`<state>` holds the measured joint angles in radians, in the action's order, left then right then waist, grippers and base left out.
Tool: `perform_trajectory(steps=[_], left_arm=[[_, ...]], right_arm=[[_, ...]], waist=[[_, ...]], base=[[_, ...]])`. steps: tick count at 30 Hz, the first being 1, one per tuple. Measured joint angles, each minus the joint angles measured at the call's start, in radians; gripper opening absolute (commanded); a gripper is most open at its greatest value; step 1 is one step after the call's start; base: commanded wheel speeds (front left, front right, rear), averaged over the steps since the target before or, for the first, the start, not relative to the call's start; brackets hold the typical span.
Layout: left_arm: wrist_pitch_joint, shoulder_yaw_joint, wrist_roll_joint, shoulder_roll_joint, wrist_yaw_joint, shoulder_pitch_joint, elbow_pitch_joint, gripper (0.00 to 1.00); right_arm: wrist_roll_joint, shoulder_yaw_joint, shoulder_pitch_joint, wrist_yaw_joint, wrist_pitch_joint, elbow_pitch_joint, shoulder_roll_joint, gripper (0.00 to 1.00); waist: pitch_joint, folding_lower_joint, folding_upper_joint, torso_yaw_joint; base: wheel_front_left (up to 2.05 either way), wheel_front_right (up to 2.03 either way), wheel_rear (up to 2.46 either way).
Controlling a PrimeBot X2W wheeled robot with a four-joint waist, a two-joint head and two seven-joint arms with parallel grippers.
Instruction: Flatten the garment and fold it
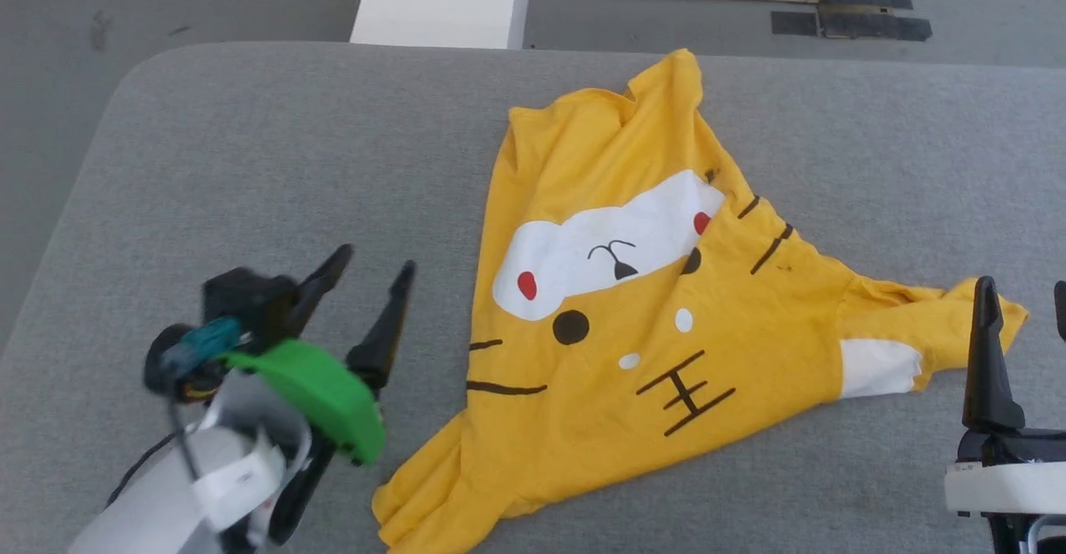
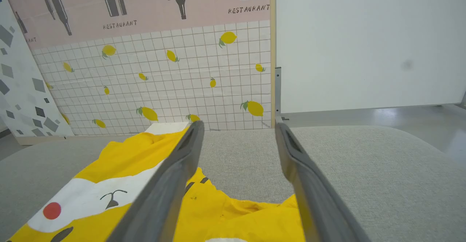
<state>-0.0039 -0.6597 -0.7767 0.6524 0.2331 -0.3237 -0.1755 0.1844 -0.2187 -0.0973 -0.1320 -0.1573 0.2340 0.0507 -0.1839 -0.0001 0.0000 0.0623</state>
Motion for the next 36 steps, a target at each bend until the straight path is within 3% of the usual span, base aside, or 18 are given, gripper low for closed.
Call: perform_trajectory(steps=[9,18,19,20,24,32,36], left_arm=[[0.148,-0.127,-0.001,-0.139,-0.115,-0.168,0.27,1.0],[0.229,-0.19,0.019,-0.184,-0.139,-0.258,0.501,1.0],[0.23,-0.193,0.024,-0.19,-0.145,-0.273,0.515,0.44],[0.228,-0.193,0.024,-0.197,-0.155,-0.282,0.524,0.0],[0.204,-0.176,-0.005,-0.216,-0.215,-0.306,0.508,0.0],[0.164,-0.084,0.028,-0.17,-0.161,-0.453,0.355,0.0],[0.141,-0.037,0.07,-0.146,-0.145,-0.566,0.385,0.0]], right_arm=[[0.0,-0.004,0.015,0.0,0.004,0.019,0.0,1.0],[-0.004,0.004,0.051,0.0,0.003,0.036,0.0,1.0],[-0.005,0.004,0.056,0.0,0.003,0.036,0.0,1.0],[-0.005,0.003,0.058,0.0,0.002,0.036,0.0,1.0],[-0.007,-0.01,0.058,0.0,0.002,0.032,0.0,1.0],[-0.008,-0.012,0.059,0.0,0.003,0.031,0.0,1.0],[-0.009,-0.002,0.074,0.0,0.008,0.043,0.0,1.0]], waist=[[-0.061,0.0,0.0,-0.04],[-0.131,0.0,0.0,-0.067],[-0.139,0.0,0.0,-0.069],[-0.145,0.0,0.0,-0.07],[-0.158,0.0,0.0,-0.069],[-0.152,0.0001,0.0,-0.05],[-0.177,0.0001,0.0,-0.048]], base=[[0.0,0.0,0.0],[0.0,0.0,0.0],[0.0,0.0,0.0],[0.0,0.0,0.0],[0.0,0.0,0.0],[0.0,0.0,0.0],[0.0,0.0,0.0]])
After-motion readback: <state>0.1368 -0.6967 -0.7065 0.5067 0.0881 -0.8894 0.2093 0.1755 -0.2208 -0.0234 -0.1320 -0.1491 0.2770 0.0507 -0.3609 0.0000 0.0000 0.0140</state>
